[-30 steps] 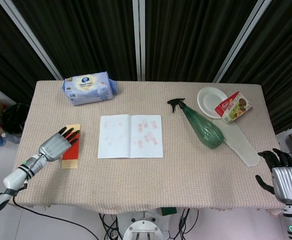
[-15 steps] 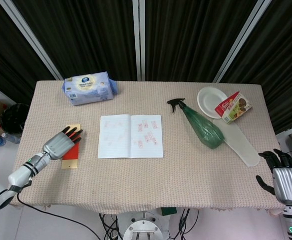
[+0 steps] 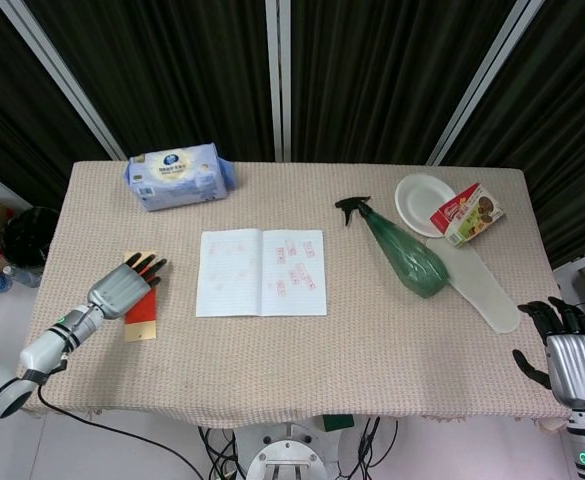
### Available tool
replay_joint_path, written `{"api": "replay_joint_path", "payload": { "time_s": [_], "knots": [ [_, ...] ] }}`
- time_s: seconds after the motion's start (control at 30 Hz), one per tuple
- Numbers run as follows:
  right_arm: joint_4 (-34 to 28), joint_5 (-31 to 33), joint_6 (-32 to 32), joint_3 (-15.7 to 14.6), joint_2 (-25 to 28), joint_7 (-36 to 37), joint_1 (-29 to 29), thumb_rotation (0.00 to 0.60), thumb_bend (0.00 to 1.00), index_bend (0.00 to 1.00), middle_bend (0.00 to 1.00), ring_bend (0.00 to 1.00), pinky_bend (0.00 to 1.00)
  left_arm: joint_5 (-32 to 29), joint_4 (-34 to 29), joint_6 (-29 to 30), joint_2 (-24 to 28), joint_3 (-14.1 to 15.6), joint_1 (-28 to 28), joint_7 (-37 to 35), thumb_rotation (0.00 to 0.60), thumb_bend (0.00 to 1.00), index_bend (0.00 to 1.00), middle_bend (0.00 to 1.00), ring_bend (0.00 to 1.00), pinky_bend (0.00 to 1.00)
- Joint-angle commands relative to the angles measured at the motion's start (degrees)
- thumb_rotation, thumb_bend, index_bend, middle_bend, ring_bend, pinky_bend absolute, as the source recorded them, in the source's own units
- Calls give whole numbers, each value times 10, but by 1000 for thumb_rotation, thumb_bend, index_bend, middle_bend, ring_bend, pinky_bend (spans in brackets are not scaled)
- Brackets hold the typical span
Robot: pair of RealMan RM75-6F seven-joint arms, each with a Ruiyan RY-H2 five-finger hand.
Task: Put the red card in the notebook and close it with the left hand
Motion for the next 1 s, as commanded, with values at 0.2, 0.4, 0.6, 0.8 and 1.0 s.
{"api": "replay_joint_path", "payload": {
  "time_s": [0.2,0.4,0.6,0.8,1.0],
  "knots": [
    [-3,-3,3,1,3,-2,-1,600,174,276,236,144,216,4,11,19,-10,3,6,-20,600,280,341,0,12,133],
    [-2,-3,1,0,1,0,-1,600,174,276,236,144,216,4,5,30,-3,5,10,-18,600,357,344,0,12,132],
    [-2,-5,0,0,1,0,0,600,174,276,236,144,216,1,-9,36,5,5,14,-12,600,425,367,0,12,131],
    [-4,-6,-1,0,2,-1,1,600,173,276,236,144,216,1,-14,48,6,3,18,-3,600,448,380,0,12,130],
    [-3,-8,0,1,3,1,1,600,173,276,236,144,216,-7,-60,65,34,-12,18,7,600,448,381,0,12,129]
  ]
}}
